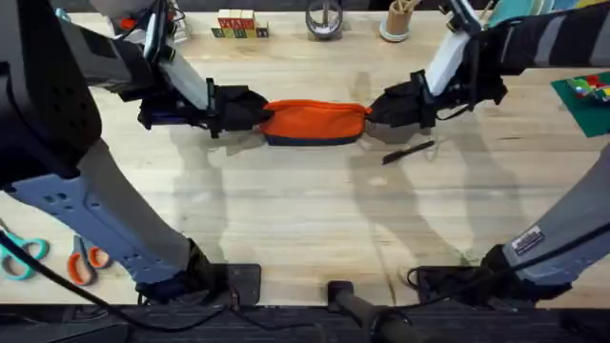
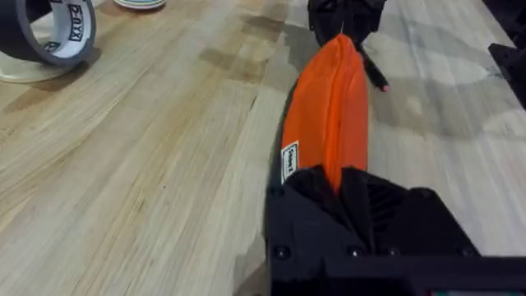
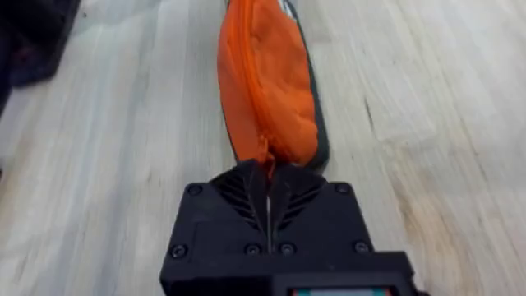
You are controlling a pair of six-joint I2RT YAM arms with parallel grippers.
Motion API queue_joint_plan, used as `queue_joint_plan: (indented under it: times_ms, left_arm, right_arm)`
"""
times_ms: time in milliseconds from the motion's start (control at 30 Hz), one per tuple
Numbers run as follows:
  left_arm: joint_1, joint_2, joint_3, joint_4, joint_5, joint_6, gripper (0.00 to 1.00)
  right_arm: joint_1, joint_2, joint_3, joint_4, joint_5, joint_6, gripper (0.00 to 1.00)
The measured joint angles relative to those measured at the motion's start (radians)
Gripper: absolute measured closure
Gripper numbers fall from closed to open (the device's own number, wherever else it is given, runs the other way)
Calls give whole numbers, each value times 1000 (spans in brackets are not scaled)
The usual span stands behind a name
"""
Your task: Unzip the bag, pick up the pens from the table one at a time and place them inside, then zip the bag closed.
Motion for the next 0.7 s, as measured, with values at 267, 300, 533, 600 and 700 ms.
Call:
queue_joint_plan:
  times_ms: [267,300,533,600,700]
  left_arm:
    - [0,0,0,0,0,0,961]
    - [0,0,0,0,0,0,961]
    - [0,0,0,0,0,0,961]
    - [0,0,0,0,0,0,961]
    - [0,0,0,0,0,0,961]
  right_arm:
    - [-31,0,0,-81,-83,4,970]
    - [-33,0,0,-86,-88,4,970]
    - [-31,0,0,-93,-149,7,970]
    - [-30,0,0,-93,-181,7,970]
    - [-30,0,0,-93,-205,10,971]
